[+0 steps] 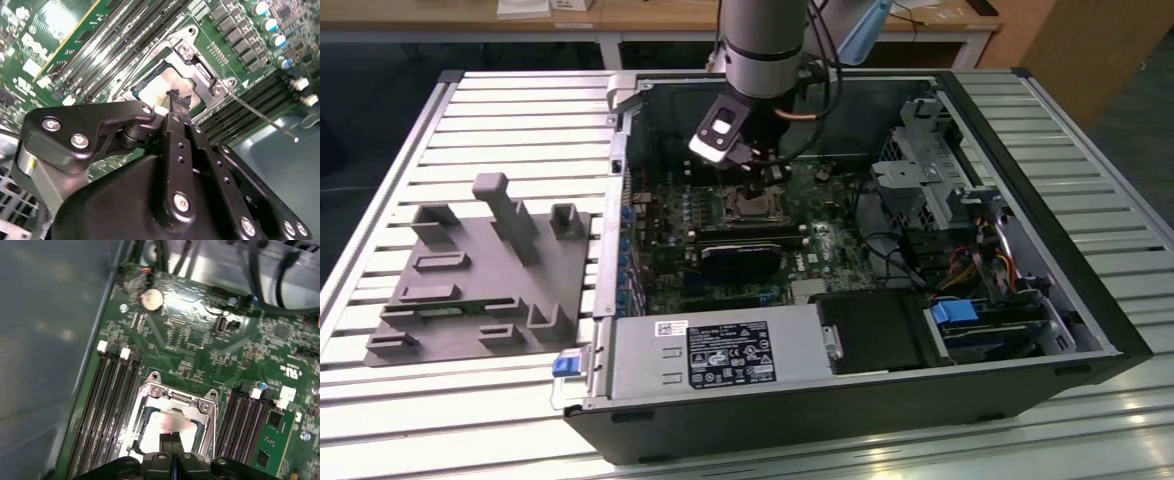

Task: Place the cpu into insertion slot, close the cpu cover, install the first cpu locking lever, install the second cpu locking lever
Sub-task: 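Close the cpu cover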

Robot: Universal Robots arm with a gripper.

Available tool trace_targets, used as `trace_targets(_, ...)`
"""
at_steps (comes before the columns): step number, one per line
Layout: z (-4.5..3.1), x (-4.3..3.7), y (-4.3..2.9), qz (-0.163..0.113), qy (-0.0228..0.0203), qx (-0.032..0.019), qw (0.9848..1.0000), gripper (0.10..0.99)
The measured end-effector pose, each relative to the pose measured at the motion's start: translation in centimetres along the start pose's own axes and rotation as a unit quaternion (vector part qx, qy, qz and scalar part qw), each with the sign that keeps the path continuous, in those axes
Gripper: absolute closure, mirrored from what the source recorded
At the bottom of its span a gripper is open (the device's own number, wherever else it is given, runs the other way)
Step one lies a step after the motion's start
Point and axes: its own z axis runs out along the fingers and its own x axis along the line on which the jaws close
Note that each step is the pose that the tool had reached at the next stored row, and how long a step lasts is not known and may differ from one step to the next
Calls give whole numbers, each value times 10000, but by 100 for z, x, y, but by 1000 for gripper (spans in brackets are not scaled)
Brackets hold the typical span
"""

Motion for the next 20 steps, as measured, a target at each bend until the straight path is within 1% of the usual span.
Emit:
trace_targets(2,2,0,0,-187,5,4,9998,980)
trace_targets(4,3,0,0,-367,9,7,9993,980)
trace_targets(6,5,0,0,-547,14,11,9985,980)
trace_targets(9,7,0,0,-816,21,16,9967,980)
trace_targets(12,10,0,0,-1093,28,21,9940,980)
trace_targets(15,13,0,0,-1360,34,26,9907,980)
trace_targets(18,17,0,0,-1632,41,32,9866,980)
trace_targets(20,19,0,0,-1809,46,36,9835,980)
